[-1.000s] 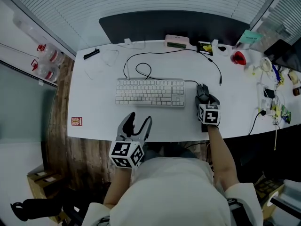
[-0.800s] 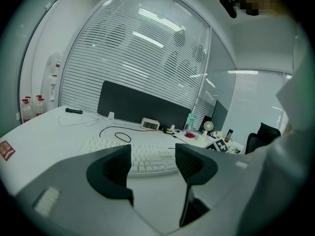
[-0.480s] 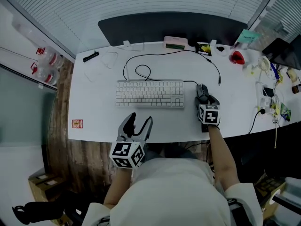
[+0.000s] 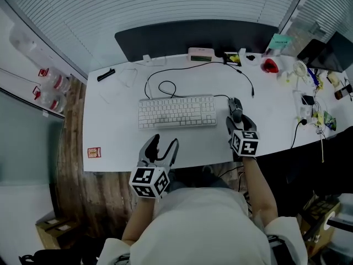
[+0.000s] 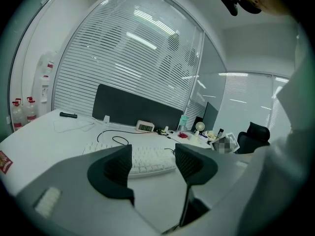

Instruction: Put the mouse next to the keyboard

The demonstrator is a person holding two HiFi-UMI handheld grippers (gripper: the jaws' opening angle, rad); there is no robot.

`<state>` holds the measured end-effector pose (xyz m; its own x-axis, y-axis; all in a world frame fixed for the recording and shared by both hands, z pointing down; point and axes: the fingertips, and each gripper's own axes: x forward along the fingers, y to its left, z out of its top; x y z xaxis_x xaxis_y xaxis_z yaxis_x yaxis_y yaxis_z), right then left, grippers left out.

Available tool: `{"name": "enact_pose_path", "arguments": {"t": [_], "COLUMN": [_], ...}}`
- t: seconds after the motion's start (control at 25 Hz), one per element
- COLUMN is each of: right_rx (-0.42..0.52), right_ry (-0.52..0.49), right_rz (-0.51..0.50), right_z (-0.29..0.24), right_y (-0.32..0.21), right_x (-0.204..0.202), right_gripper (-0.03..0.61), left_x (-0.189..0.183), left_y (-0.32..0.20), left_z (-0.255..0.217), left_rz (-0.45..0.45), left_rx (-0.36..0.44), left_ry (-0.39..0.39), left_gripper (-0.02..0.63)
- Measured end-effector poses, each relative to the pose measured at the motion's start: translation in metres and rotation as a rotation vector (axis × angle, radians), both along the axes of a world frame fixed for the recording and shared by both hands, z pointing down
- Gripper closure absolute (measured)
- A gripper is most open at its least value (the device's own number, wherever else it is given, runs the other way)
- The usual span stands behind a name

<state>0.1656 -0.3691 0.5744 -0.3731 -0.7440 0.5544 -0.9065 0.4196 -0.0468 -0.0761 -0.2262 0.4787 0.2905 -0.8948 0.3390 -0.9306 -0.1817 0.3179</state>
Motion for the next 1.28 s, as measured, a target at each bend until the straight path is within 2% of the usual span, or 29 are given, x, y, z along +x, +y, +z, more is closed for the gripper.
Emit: {"name": "enact_pose_path", "arguments": {"t": [0.12, 0.24, 0.64, 1.0, 1.28], "right_rx": [0.041, 0.079, 0.179, 0.232, 0.239], "right_ry": [-0.029, -0.046, -0.093, -0.128, -0.152], "right_rz": [-0.004, -0.022, -0.036, -0.074, -0.118], "right_z": [-0.023, -0.044, -0.093, -0.109, -0.11], "right_y": [0.018, 0.038, 0.11, 0.164, 0.185], "right_x": [-0.013, -0.03, -0.075, -0.117, -0.148], "right_gripper": [0.356, 0.395, 0.526, 0.575, 0.575], "left_x": [-0.008, -0.017, -0.039, -0.075, -0.091], "left_y": [0.007, 0.015, 0.047, 0.078, 0.092], "left_z": [-0.002, -0.003, -0.005, -0.007, -0.011], "left_rz": [0.009, 0.004, 0.036, 0.02, 0.037], "left_rx": [0.007, 0.015, 0.013, 0.032, 0.065], "left_ry": [0.002, -0.018, -0.019, -0.032, -0.01], "left_gripper": [0.347, 0.422, 0.505, 0.604, 0.604]}}
